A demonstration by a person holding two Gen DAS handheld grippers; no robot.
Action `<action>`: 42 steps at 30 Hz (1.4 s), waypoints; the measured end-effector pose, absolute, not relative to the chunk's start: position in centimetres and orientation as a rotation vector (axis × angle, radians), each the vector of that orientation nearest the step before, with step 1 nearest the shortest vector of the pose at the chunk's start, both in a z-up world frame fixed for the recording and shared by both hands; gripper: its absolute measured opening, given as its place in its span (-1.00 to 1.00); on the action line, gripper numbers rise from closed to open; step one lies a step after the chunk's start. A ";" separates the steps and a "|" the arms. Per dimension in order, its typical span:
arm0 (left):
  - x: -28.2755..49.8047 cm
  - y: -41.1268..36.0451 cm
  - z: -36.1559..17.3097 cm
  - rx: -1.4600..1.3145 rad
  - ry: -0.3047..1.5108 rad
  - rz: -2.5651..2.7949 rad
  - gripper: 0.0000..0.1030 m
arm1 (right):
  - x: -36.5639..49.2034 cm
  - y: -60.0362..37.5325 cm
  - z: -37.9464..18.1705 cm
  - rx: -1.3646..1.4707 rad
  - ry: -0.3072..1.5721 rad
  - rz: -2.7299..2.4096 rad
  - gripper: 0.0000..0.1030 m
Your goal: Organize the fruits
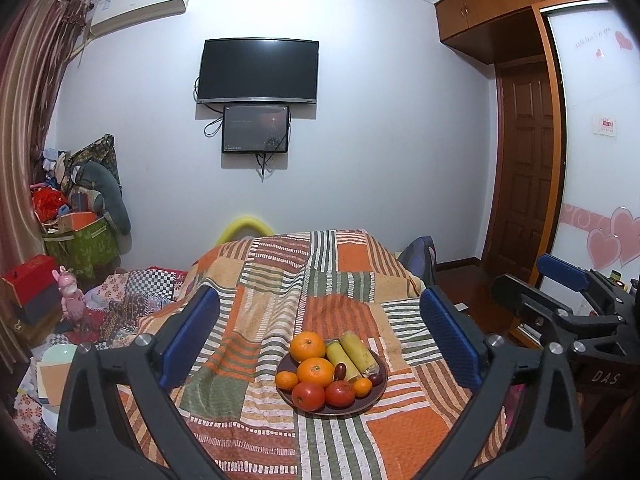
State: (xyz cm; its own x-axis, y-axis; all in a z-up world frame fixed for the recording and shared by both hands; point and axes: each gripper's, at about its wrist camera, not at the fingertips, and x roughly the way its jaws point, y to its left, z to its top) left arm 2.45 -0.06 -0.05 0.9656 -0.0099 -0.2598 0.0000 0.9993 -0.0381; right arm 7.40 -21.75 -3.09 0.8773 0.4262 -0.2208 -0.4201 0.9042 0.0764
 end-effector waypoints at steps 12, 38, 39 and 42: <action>2.7 0.0 0.0 -0.035 0.268 -0.005 0.98 | 7.3 -21.9 -2.8 0.026 0.239 0.436 1.00; 2.9 0.6 0.1 -0.040 0.279 -0.001 1.00 | 7.3 -22.1 -2.6 0.037 0.238 0.433 1.00; 3.0 0.6 0.1 -0.039 0.280 -0.001 1.00 | 7.3 -22.1 -2.5 0.038 0.239 0.432 1.00; 3.2 0.5 0.1 -0.037 0.281 0.002 1.00 | 7.5 -22.1 -2.5 0.039 0.243 0.432 1.00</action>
State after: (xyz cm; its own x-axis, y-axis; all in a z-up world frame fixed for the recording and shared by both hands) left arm 3.16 0.48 0.08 0.9609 -0.0036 -0.2769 -0.0067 0.9993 -0.0361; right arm 7.46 -22.10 -2.54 0.8798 0.4189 -0.2247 -0.4096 0.9079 0.0887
